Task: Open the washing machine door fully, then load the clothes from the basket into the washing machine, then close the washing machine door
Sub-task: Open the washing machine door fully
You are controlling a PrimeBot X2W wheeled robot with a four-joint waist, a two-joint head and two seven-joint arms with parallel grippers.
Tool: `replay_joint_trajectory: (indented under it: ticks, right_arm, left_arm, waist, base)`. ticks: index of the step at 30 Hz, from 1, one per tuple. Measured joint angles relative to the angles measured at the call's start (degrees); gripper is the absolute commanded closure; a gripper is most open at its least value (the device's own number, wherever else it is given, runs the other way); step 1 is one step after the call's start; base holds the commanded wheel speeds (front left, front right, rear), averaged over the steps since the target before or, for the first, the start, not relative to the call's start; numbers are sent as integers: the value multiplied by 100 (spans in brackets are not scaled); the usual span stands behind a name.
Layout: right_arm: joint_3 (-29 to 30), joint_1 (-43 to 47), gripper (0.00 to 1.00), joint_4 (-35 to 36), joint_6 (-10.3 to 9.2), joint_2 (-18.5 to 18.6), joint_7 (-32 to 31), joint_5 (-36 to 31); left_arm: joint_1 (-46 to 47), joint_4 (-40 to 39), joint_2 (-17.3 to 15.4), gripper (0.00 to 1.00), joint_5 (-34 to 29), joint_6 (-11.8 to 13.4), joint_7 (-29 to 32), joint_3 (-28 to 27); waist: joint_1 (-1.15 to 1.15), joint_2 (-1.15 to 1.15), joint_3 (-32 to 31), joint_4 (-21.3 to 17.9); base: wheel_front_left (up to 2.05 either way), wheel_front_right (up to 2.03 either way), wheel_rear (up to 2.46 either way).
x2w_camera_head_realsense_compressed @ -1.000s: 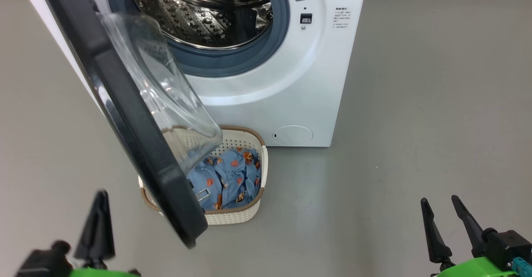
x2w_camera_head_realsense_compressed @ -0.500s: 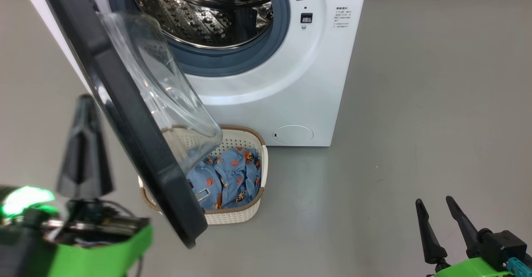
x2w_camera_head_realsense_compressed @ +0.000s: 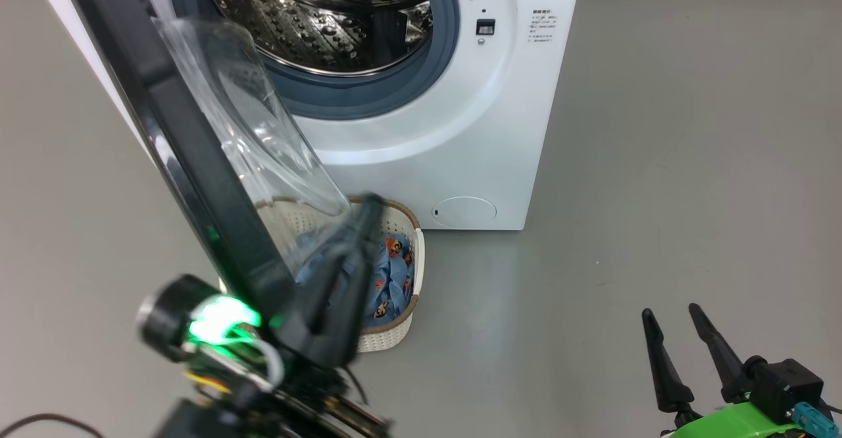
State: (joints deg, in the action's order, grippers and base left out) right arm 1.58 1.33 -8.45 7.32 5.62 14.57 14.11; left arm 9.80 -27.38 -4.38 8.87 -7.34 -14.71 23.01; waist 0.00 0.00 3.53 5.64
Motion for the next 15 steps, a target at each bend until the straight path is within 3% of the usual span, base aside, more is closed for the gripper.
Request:
replay_joint_trajectory:
  ticks: [15]
  right_arm:
    - [-82, -4, 0, -42, 0, 56, 0, 69]
  left_arm:
    - [-83, 767, -74, 100, 255, 0, 8, 1401]
  waist:
    - [0, 0, 42, 37]
  base:
    - [0, 0, 0]
